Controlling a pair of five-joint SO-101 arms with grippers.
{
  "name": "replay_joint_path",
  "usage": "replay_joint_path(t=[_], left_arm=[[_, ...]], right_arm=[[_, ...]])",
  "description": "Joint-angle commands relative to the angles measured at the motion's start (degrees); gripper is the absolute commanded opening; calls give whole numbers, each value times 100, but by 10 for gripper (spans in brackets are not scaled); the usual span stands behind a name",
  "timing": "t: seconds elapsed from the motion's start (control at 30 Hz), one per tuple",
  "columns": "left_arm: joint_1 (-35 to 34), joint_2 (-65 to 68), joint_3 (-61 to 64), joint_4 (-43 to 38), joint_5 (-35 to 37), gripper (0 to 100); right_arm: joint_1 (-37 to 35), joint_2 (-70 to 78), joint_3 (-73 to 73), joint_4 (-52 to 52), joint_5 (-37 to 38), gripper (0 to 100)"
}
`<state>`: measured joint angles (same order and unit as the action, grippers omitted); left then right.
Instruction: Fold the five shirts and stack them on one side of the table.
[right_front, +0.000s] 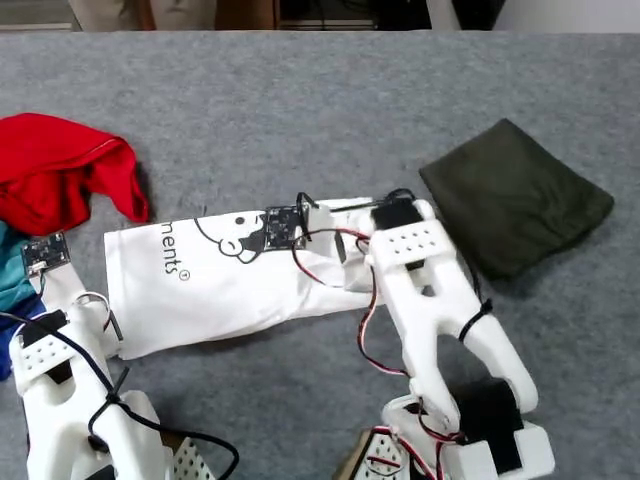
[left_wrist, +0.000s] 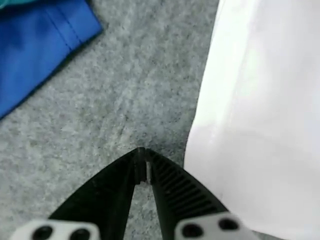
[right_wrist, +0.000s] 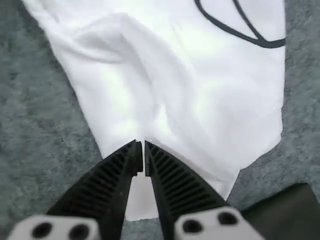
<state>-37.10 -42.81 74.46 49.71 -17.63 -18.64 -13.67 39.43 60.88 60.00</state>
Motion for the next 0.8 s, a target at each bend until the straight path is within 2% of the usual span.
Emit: replay_joint_path(t=[0.0,0.2,0.37,0.6,0.77], left_arm=[[35,-110,-26,-79,-18,19],[53,-110,-26,-79,-18,19],[62,-110,-26,-79,-18,19],[70,-110,-26,-79,-18,19],[70,-110,-26,-79,-18,19]], right_arm=[[84,-66,-84,-264,-308,33],[101,1235,-760,-844,-554,33],[101,2563,-2018,-844,-1037,33],[101,2818,-3644,237,-1222,33],[75,2721,-3952,571,-1213,32]])
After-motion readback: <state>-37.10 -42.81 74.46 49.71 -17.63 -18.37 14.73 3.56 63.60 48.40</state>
